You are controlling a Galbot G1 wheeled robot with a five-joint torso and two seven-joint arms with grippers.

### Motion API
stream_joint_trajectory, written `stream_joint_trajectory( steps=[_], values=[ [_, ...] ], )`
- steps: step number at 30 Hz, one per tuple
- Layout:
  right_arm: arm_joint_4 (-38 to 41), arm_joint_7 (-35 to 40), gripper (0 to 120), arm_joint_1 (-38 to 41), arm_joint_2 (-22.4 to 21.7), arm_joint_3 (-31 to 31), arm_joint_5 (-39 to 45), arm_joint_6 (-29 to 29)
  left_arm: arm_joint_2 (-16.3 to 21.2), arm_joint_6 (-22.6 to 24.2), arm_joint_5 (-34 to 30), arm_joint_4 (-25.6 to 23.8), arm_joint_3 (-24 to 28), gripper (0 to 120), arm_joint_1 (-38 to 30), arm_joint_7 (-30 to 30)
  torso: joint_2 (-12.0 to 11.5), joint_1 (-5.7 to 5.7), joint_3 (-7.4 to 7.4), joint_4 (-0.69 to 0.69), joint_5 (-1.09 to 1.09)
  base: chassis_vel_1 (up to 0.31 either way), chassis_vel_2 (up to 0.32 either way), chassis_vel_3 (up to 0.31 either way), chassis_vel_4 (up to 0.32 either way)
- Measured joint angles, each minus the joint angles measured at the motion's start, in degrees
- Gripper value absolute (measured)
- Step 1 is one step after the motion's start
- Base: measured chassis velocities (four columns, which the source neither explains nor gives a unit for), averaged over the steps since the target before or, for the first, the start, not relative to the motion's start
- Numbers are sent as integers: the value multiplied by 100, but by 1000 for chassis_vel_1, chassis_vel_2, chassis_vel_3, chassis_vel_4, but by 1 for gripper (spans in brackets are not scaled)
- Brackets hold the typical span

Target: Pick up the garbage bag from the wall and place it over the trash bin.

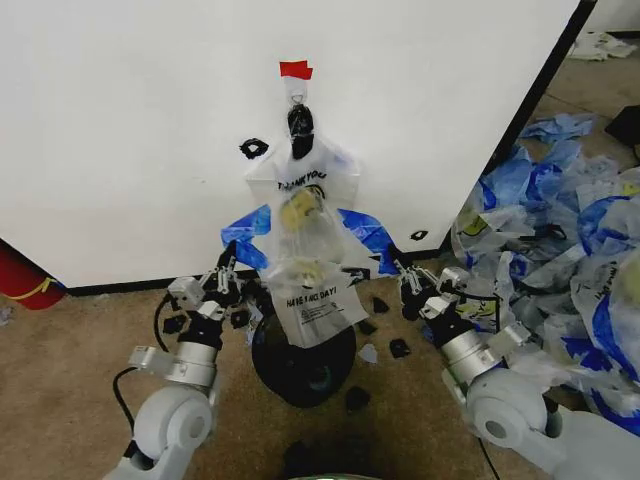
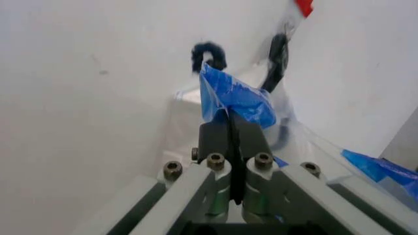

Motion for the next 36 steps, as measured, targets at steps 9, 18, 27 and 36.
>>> stream_joint_trajectory(
  steps=[9,18,27,36],
  values=[
    [378,37,0,2,117,-132,-36,56,71,-65,14,-271,-145,0,325,-2,0,0,1,0,-1,0,0,0,0],
    [720,44,0,25,179,-220,74,33,39,-89,44,-362,-145,0,413,-9,0,0,1,0,0,0,0,0,0],
    [578,-48,0,83,304,-320,85,41,-24,-118,112,-185,-69,0,402,-5,0,0,0,0,-1,0,0,0,0],
    [-22,-172,0,260,759,-564,68,113,4,-131,57,354,50,0,57,-5,0,0,1,1,0,0,0,0,0]
  ],
)
